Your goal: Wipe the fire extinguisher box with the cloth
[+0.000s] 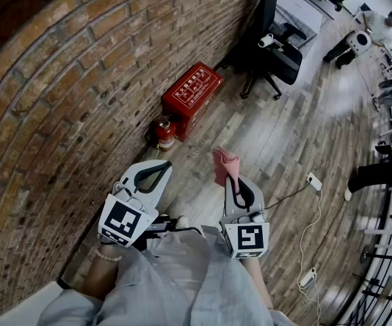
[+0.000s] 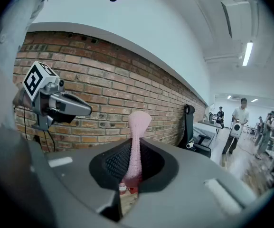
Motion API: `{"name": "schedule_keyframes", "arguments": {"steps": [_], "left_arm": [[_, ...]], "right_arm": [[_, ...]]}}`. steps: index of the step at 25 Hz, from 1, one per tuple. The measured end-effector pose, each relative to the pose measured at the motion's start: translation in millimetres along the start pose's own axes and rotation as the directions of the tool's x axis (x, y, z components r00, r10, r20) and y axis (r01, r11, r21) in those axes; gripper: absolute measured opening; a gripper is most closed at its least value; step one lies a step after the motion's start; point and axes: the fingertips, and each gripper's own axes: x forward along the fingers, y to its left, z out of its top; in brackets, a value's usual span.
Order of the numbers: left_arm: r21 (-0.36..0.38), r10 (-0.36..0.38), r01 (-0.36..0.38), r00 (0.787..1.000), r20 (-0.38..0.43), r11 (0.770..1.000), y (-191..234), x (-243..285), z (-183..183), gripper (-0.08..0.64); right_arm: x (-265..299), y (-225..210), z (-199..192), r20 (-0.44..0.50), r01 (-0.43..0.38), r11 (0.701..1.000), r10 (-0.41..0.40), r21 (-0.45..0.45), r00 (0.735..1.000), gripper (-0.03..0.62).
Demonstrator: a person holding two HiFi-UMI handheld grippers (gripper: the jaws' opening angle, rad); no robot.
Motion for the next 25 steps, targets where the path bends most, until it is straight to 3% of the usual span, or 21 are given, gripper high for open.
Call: {"name": "schedule_keyframes", "arguments": {"steps": [25], "left_arm": [[0.001,0.034,-0.034,0.999,-0.002,0.999,-8.6,9.0,3.9,-0.003]], "right_arm": [[-0.3,-12.5,-6.7,0.009,-0.040,0.999,0.040,0.018,0.999,0.028]]}}
